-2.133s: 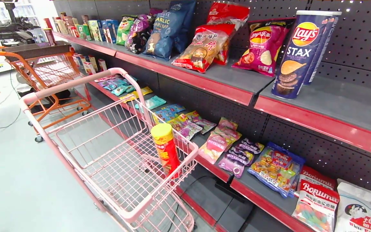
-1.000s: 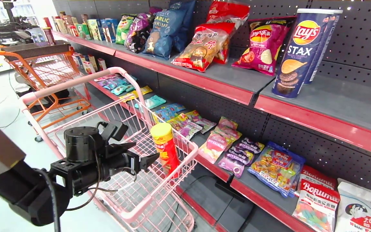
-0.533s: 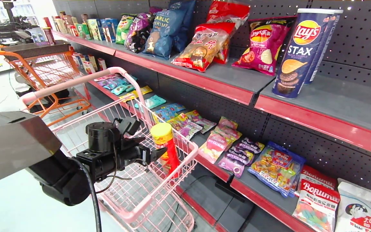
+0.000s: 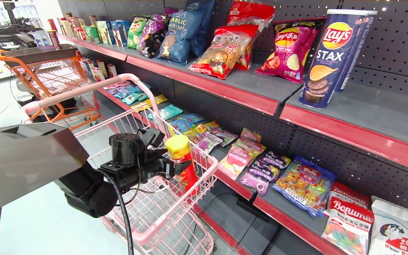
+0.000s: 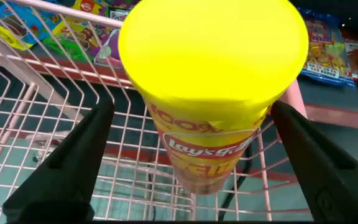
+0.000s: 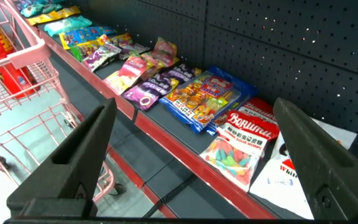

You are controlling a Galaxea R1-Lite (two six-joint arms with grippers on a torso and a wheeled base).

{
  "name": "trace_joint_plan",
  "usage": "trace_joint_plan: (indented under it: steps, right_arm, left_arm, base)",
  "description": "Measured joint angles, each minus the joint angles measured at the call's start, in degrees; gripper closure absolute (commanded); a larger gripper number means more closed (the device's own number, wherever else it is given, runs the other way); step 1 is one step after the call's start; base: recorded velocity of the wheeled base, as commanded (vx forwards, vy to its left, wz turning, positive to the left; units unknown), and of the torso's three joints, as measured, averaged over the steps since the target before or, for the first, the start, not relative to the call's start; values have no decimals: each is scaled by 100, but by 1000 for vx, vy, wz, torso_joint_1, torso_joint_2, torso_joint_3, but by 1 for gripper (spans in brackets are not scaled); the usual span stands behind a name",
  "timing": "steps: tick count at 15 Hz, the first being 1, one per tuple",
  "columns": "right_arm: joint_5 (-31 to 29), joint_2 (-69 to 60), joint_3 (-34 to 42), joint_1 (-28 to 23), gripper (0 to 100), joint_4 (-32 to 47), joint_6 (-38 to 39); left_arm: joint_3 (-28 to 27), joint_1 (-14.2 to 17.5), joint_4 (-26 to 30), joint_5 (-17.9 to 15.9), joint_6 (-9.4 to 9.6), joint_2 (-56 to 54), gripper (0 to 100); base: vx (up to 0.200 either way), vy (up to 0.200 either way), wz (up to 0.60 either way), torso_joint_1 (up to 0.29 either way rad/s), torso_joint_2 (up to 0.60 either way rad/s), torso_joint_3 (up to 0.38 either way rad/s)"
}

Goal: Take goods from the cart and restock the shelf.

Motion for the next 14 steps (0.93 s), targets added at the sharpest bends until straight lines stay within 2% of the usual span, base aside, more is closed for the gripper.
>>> trace_joint_plan:
  steps: [4,5,10,14]
  right_arm:
    - [0,0,0,-4,0,0,0]
    - [0,0,0,-4,0,0,0]
    - [0,0,0,0,0,0,4]
    - [0,0,0,2,0,-2,9]
  left_arm:
    - [-221,-124,22,2,2,207,0]
    - [-278,-135,-11,11,18,265,100]
    - [-334,-212,27,52,79,317,100]
    - [113,-102,265,106,79,-416,100]
  base:
    - [0,0,0,0,0,0]
    - [0,0,0,0,0,0]
    - [0,0,0,0,0,0]
    - [0,0,0,0,0,0]
